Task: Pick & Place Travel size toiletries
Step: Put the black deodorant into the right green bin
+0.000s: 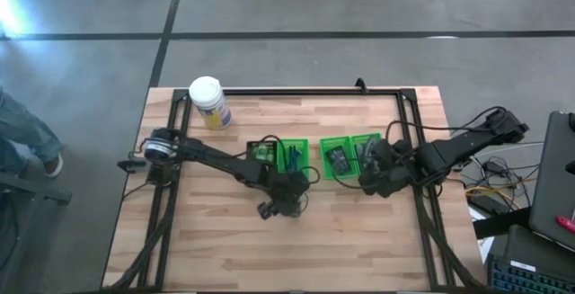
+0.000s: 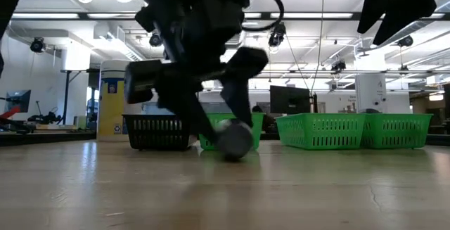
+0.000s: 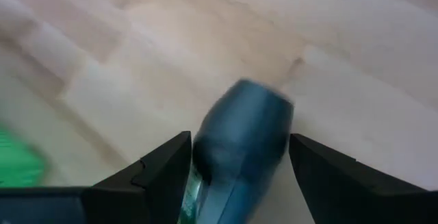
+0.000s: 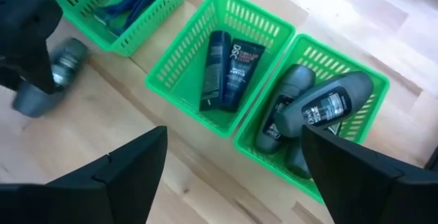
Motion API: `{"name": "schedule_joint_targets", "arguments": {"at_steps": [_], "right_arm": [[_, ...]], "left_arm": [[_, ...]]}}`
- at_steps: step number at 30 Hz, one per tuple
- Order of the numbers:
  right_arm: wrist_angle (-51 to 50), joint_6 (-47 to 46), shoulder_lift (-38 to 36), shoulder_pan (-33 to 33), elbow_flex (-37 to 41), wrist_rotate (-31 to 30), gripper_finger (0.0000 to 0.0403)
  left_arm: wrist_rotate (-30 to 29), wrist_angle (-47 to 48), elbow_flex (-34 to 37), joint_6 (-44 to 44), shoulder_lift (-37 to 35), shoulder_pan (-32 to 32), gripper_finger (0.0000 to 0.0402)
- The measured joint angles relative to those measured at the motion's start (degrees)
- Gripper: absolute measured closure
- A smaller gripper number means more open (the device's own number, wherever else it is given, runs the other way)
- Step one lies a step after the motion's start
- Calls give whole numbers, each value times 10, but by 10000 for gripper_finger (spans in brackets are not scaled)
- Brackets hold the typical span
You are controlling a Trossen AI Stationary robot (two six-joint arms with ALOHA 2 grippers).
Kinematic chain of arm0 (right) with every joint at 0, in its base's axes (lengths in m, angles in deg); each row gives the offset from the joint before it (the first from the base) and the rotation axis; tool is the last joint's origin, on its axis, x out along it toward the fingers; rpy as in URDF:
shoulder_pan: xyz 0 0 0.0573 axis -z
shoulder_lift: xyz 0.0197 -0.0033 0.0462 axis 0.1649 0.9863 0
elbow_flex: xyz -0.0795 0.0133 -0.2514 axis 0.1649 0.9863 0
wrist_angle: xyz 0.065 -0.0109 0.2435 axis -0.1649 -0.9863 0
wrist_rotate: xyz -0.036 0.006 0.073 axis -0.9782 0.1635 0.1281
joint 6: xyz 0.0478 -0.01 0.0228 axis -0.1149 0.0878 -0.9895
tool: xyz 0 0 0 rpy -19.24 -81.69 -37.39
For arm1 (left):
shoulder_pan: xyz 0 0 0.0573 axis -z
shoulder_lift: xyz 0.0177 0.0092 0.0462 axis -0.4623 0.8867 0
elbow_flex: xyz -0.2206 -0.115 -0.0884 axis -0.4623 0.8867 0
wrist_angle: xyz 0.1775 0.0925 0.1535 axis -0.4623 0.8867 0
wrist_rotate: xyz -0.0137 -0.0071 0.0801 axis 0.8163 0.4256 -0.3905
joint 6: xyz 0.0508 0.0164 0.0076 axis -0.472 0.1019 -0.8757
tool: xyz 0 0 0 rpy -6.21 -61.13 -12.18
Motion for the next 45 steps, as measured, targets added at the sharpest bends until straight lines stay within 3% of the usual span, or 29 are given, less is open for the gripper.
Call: {"name": "schedule_joint_targets", "arguments": {"at_steps": [8, 13, 21, 27, 32, 35, 39, 45], "right_arm": [[2, 8, 28, 0, -1, 18, 88], [23, 9, 37, 0, -1, 28, 97], [58, 15, 45, 0, -1, 27, 92], [59, 20, 57, 0, 0, 28, 70], [61, 20, 64, 0, 0, 28, 55], [63, 20, 64, 0, 0, 28, 49], [71, 15, 63, 0, 0, 28, 54], [184, 25, 66, 0, 0, 27, 71]], "left_arm": [[26, 35, -46, 135, 17, 9, 160], [44, 108, -70, 206, 17, 8, 176], [-10, 178, -72, 280, 14, 11, 179], [-11, 153, -75, 284, -22, 13, 157], [-16, 219, -68, 279, -46, 12, 125], [-25, 238, -38, 254, -46, 13, 118], [-47, 187, 6, 239, -43, 9, 117], [-49, 151, 31, 250, -43, 2, 117]]}}
